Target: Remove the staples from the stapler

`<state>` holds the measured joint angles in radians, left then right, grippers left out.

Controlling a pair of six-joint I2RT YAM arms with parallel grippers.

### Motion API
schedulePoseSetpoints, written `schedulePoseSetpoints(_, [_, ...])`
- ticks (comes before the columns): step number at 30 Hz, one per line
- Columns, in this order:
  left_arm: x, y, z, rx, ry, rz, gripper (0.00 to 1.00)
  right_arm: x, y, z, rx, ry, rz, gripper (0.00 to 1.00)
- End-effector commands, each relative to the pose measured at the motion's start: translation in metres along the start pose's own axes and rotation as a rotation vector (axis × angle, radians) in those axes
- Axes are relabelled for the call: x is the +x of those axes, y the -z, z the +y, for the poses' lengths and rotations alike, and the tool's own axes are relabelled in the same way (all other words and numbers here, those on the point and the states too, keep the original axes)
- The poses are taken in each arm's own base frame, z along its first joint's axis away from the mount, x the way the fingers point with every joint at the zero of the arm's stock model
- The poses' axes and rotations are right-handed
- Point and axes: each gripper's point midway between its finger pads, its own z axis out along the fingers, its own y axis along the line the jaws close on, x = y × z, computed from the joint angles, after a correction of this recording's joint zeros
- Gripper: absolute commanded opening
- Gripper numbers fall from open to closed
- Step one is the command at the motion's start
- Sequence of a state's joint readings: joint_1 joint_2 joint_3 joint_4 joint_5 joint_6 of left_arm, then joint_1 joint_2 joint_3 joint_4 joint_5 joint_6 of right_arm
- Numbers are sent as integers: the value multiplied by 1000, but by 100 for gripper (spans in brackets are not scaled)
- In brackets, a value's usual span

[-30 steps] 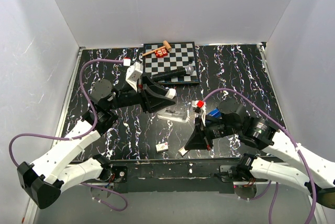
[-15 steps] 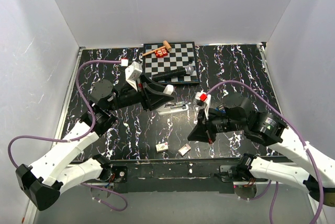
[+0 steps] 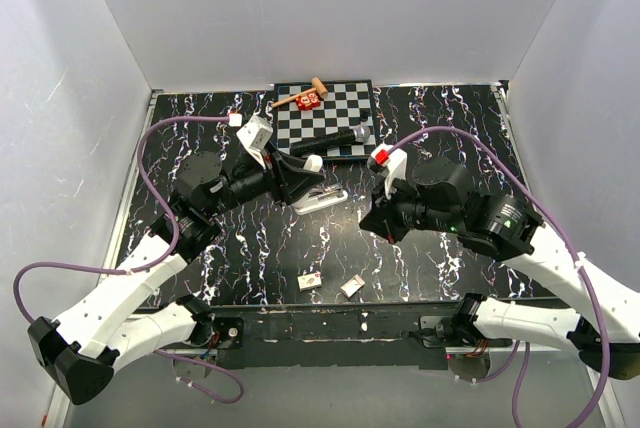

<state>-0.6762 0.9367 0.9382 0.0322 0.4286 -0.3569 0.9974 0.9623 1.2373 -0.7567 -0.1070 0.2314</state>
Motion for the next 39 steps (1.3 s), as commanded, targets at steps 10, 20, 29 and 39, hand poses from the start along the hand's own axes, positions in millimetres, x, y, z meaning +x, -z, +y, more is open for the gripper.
schedulePoseSetpoints(10, [21, 3, 36, -183, 43, 47, 0, -65, -32, -62, 346, 47, -161, 1])
schedulePoseSetpoints(20, [43, 3, 56, -263, 81, 78, 0, -73, -56, -97, 370, -48, -184, 1])
schedulePoseSetpoints(29, [62, -2, 79, -332, 127, 117, 0, -74, -90, -99, 296, -80, -199, 1])
schedulePoseSetpoints(39, [71, -4, 102, -403, 190, 118, 0, -64, -127, -88, 170, -109, -195, 1])
